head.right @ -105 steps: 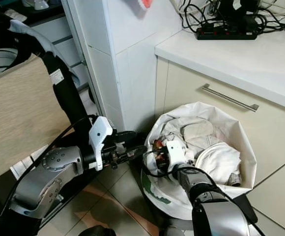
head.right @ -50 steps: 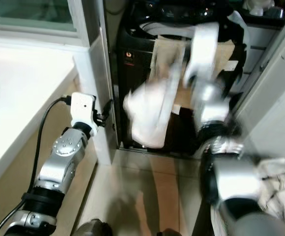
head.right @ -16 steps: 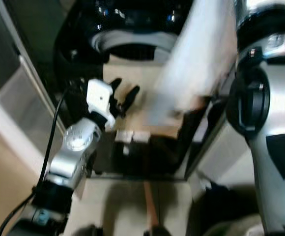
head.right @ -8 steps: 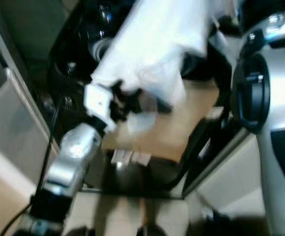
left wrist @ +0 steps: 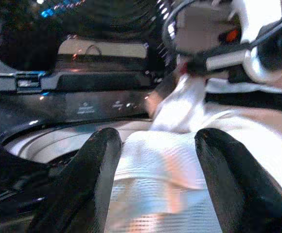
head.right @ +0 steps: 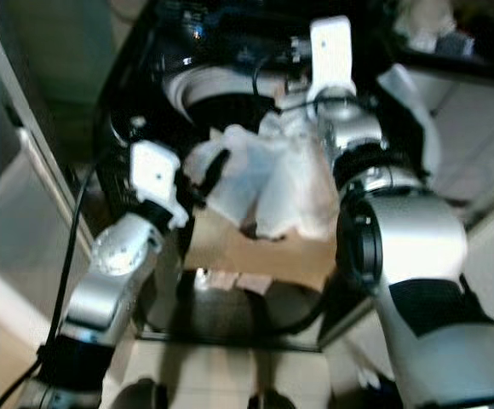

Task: Clothes washing

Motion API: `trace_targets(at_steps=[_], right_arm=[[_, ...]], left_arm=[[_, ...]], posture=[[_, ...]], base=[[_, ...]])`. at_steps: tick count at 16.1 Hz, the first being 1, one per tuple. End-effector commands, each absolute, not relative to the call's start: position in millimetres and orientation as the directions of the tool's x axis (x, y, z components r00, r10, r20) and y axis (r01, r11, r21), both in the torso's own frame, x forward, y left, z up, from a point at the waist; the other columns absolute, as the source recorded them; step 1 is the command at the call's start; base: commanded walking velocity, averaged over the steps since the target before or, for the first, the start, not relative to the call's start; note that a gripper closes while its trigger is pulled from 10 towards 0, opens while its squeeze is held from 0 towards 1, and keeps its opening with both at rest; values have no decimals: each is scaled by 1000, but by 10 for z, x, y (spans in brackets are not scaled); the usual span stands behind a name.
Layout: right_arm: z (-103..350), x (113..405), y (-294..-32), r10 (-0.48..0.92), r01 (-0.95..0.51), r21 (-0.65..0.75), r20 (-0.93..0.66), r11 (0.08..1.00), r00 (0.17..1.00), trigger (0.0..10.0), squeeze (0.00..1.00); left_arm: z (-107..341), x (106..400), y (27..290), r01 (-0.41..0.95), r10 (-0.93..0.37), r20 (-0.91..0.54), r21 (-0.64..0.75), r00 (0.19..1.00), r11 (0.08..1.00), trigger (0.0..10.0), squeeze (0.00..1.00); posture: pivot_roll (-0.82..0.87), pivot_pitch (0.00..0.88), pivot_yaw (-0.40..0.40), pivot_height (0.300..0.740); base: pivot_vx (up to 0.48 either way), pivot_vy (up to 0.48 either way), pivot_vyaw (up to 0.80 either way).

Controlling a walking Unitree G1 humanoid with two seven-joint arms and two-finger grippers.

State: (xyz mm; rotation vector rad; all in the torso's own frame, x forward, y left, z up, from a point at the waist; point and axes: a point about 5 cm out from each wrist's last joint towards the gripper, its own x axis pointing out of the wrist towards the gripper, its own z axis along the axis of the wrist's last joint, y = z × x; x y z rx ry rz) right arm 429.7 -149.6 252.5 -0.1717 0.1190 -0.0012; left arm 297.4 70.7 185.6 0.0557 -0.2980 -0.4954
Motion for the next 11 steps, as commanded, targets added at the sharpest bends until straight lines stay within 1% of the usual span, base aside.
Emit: trace_targets(at_steps=[1,3,4,5,6,8,9,11], right_arm=[[2505,4294,-1509,-16,-3,-141,-133,990,991,10000,0],[2496,4292,-1527,-17,1,-127,-131,992,991,10000,0],[2533,4296,-1545,-19,9,-91,-109,996,994,10000,0],[2538,4296,-1549,-18,8,-89,-104,996,994,10000,1000],[2541,4296,-1551,-17,8,-91,-102,996,995,10000,1000],[2515,4294,-1534,-14,9,-41,-121,999,993,10000,1000],[2474,4289,-1533,-19,49,175,-169,983,985,10000,1000],[2451,4285,-1541,-17,55,200,-186,978,982,10000,1000]], left_arm=[[1880,2946,710,461,-479,267,130,836,878,10000,0],[1876,2933,727,462,-479,261,127,838,878,10000,0],[1876,2935,739,460,-477,257,127,840,879,10000,0],[1875,2940,737,460,-477,256,127,841,879,10000,0],[1875,2942,735,461,-478,255,127,841,878,10000,0],[1882,2947,714,466,-483,251,127,839,876,10000,0],[1876,2954,704,468,-484,243,124,841,875,10000,0],[1865,2955,704,467,-483,237,122,843,876,10000,0]], posture=[[66,0,-127,724],[68,0,-127,724],[63,0,-126,724],[57,0,-124,724],[57,0,-124,724],[48,0,-121,724],[45,0,-123,724],[47,0,-125,724]], base=[[0,0,0],[0,0,0],[0,0,0],[0,0,0],[0,0,0],[0,0,0],[0,0,0],[0,0,0]])
